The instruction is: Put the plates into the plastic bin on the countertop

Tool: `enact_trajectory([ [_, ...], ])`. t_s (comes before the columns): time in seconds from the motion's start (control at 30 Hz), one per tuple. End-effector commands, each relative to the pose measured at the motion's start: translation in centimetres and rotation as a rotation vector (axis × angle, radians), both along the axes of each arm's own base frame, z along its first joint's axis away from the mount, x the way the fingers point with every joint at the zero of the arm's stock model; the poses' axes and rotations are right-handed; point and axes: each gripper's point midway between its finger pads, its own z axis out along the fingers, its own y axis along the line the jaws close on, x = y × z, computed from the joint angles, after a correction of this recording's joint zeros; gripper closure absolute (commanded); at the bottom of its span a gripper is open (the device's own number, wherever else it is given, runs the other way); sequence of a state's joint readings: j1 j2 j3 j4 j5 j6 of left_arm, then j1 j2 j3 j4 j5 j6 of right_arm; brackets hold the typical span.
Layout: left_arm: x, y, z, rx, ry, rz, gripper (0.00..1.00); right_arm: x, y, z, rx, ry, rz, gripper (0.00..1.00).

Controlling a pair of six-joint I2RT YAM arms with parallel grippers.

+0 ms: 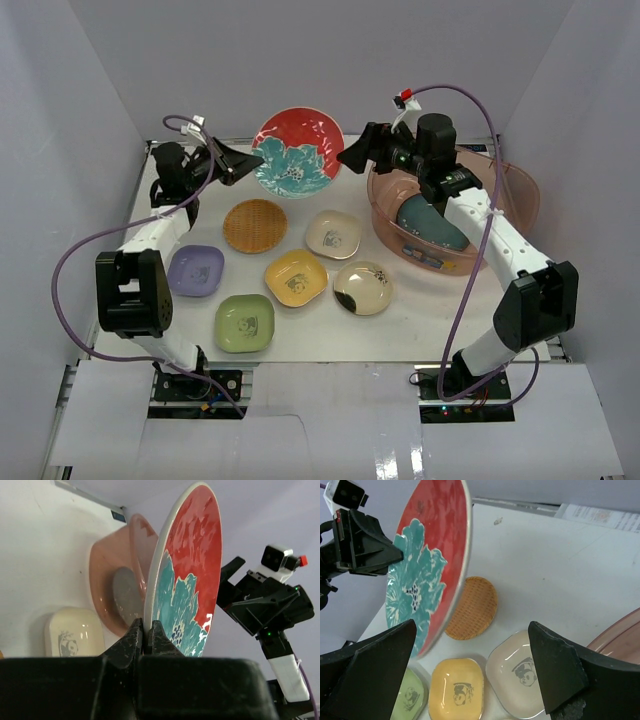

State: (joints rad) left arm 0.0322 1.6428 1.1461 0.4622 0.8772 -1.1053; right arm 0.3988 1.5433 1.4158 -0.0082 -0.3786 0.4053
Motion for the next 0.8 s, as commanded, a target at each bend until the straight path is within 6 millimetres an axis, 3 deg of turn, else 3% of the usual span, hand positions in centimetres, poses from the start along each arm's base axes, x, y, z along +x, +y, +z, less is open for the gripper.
enact_trajectory([
  [0.0, -2.7, -2.7, 3.4, -0.003, -0.124, -0.057, 1.00, -1.0, 1.8, 2.3, 0.071, -0.020, 0.078, 0.01],
  [0.07, -3.4, -3.5, 3.7, 0.007, -0.136, -0.073, 1.00, -0.7, 1.8, 1.2, 0.073, 0.015, 0.058, 0.00],
  [0.17, -4.8, -5.0, 3.8, 0.010, -0.156, -0.114, 1.00, -0.7, 1.9, 0.0, 0.081, 0.051, 0.052, 0.11],
  [0.23, -5.7, -5.5, 3.9, 0.006, -0.162, -0.128, 1.00, -0.8, 1.8, -0.8, 0.090, 0.072, 0.043, 0.25],
  [0.27, -6.0, -5.5, 3.9, 0.004, -0.168, -0.131, 1.00, -0.7, 1.6, -1.0, 0.092, 0.078, 0.026, 0.40],
  [0.43, -8.0, -5.5, 4.2, 0.011, -0.191, -0.127, 1.00, -1.1, 1.2, -1.7, 0.096, 0.093, 0.006, 0.66],
  [0.47, -8.3, -5.5, 4.1, 0.014, -0.189, -0.128, 0.97, -1.3, 1.3, -1.6, 0.102, 0.096, 0.014, 0.85],
  [0.53, -9.4, -5.6, 4.3, 0.027, -0.205, -0.150, 0.90, -1.8, 1.4, -0.9, 0.115, 0.087, 0.028, 0.92],
  [0.63, -11.3, -5.5, 4.2, 0.028, -0.221, -0.163, 0.70, -2.6, 1.2, 0.7, 0.141, 0.069, 0.048, 0.92],
  [0.67, -11.9, -5.7, 4.1, 0.037, -0.224, -0.178, 0.59, -2.7, 0.9, 1.3, 0.153, 0.063, 0.045, 0.92],
  [0.7, -12.4, -5.8, 3.9, 0.049, -0.226, -0.189, 0.37, -2.6, -0.3, 2.6, 0.186, 0.056, 0.022, 0.92],
  [0.73, -13.2, -6.0, 4.4, 0.067, -0.246, -0.204, 0.27, -3.0, -0.8, 3.0, 0.208, 0.062, 0.036, 0.92],
  [0.77, -13.7, -6.5, 2.9, 0.125, -0.216, -0.228, 0.18, -2.8, -1.6, 4.2, 0.240, 0.034, 0.030, 0.92],
])
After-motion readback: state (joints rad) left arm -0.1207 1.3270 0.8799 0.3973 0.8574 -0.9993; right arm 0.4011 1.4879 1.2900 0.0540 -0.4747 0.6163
